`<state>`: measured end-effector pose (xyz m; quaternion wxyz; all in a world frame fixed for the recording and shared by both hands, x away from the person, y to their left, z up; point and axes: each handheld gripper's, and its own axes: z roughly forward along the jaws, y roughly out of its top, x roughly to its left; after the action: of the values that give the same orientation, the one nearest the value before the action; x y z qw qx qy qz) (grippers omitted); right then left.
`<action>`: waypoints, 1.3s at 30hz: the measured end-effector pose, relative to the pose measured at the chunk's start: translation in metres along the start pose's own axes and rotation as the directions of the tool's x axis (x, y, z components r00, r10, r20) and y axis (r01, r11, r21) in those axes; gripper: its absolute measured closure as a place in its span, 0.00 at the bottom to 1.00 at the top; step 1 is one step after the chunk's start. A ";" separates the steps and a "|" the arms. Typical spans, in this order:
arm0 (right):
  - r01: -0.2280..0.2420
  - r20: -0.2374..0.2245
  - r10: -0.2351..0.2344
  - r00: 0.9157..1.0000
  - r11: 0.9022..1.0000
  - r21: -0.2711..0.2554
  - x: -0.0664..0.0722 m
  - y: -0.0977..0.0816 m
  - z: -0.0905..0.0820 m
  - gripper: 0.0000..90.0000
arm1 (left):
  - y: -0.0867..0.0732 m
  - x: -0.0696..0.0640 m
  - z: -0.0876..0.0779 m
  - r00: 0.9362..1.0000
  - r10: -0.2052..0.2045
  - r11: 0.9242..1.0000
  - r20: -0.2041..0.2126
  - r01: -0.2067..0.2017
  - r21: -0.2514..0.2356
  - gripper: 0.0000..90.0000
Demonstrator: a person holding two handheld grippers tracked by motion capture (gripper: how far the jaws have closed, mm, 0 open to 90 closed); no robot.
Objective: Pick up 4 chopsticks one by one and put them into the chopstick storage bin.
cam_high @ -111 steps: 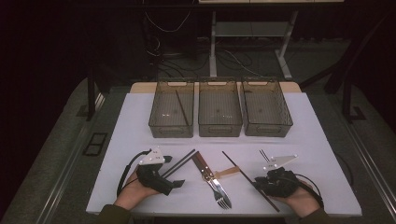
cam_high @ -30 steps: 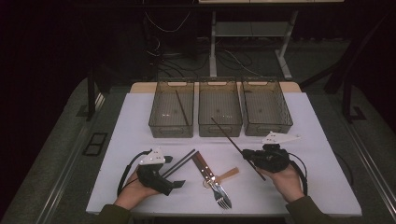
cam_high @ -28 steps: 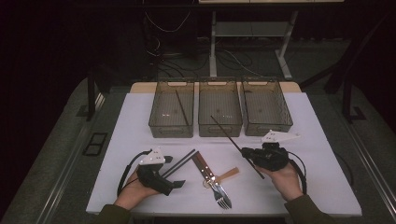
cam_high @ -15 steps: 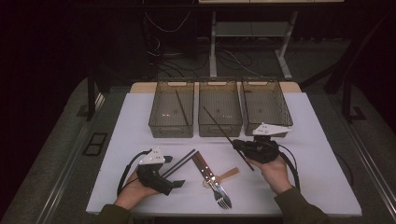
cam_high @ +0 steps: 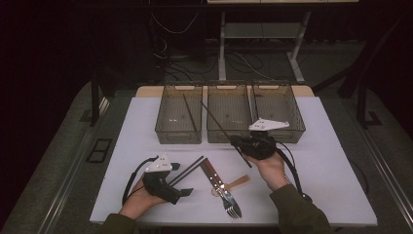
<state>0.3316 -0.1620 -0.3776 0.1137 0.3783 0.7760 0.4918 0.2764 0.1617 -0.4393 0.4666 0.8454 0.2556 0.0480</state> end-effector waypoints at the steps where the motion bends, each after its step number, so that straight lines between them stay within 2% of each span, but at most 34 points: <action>1: 0.003 0.000 -0.003 1.000 1.000 -0.002 0.001 0.003 0.003 0.95 | 0.000 0.000 0.000 1.000 0.000 1.000 0.001 0.000 -0.001 0.00; 9: -0.001 0.019 0.001 1.000 1.000 -0.021 0.007 0.025 0.022 0.95 | 0.000 -0.001 0.000 1.000 -0.002 1.000 0.006 0.002 -0.005 0.00; 21: -0.035 0.056 0.039 0.998 0.997 -0.065 0.007 0.062 0.051 0.95 | 0.001 -0.001 0.000 1.000 -0.002 1.000 0.010 0.002 -0.007 0.00; 23: -0.026 0.068 0.031 0.997 0.997 -0.073 0.007 0.069 0.057 0.95 | 0.001 -0.001 0.000 1.000 0.001 1.000 0.011 -0.001 -0.009 0.00; 31: -0.018 0.094 0.025 0.995 0.997 -0.071 0.012 0.094 0.079 0.95 | 0.001 -0.001 0.000 1.000 0.005 1.000 0.011 -0.005 -0.007 0.00; 39: -0.018 0.120 0.025 0.992 0.998 -0.061 0.015 0.107 0.106 0.95 | 0.001 -0.001 0.000 1.000 0.005 1.000 0.017 -0.005 -0.011 0.00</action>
<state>0.4303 -0.0553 -0.3357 0.1661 0.4121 0.7486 0.4921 0.2760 0.1606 -0.4380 0.4733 0.8438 0.2491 0.0435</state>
